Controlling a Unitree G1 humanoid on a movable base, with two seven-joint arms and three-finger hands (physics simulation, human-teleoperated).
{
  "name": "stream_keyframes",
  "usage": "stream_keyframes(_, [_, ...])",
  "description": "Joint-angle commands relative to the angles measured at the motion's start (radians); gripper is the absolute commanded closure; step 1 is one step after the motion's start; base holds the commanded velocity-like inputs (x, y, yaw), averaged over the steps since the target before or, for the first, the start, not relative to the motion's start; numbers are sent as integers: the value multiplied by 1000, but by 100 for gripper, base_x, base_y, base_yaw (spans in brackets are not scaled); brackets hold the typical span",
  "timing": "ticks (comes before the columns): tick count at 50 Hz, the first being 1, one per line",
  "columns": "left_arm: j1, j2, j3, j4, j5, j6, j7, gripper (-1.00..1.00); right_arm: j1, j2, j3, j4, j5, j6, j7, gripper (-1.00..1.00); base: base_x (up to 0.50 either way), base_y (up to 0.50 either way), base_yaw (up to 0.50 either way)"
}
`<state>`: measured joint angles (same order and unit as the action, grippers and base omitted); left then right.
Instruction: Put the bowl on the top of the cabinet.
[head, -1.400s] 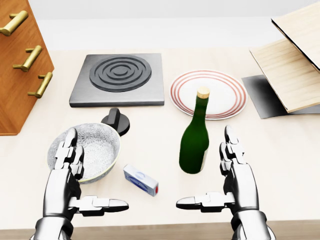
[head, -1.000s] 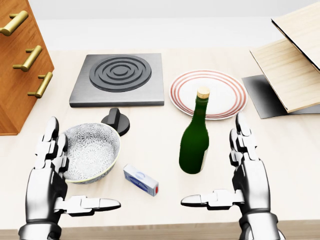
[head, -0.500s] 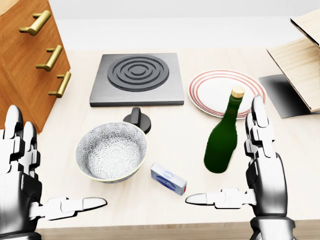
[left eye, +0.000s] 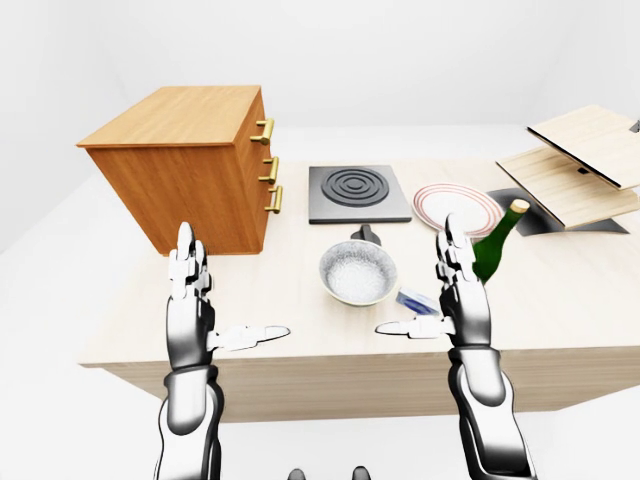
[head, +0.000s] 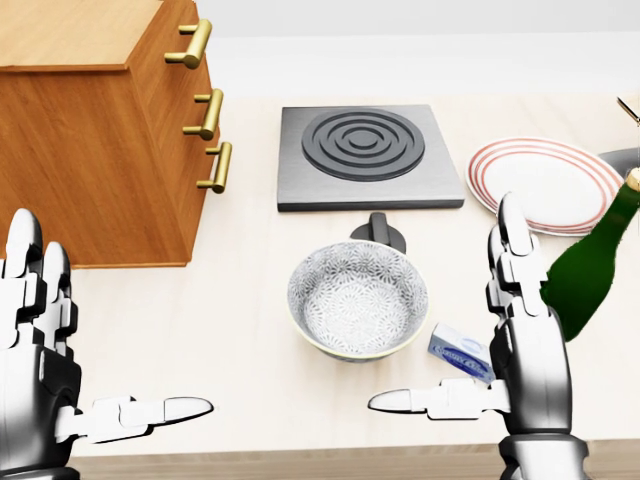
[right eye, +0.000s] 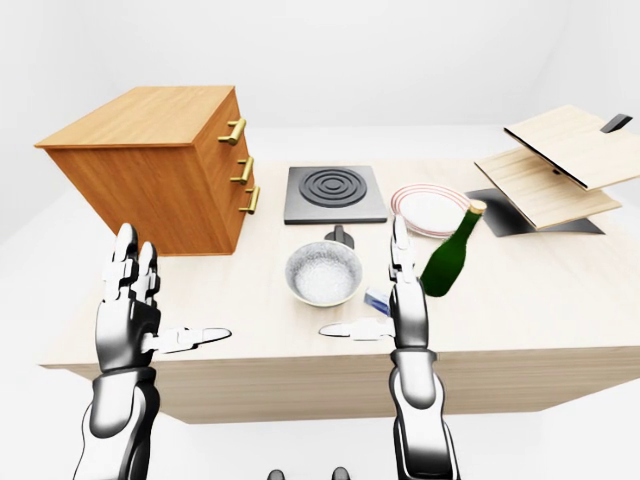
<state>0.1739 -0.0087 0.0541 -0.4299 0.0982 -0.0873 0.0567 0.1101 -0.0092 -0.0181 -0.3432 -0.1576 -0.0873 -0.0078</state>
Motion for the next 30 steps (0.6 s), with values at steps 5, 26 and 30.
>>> stream_keyframes(5, [0,0,-1,3,1,0,-2,-100,-1,0,2,8,0,0,4,-100,0,50,0])
stream_keyframes(26, [0,0,-5,9,3,0,-2,-100,1,-1,2,17,3,0,6,-100,0,50,0])
stream_keyframes(30, [1,0,-6,11,3,0,-2,-100,0,-1,2,27,2,0,6,-100,0,50,0])
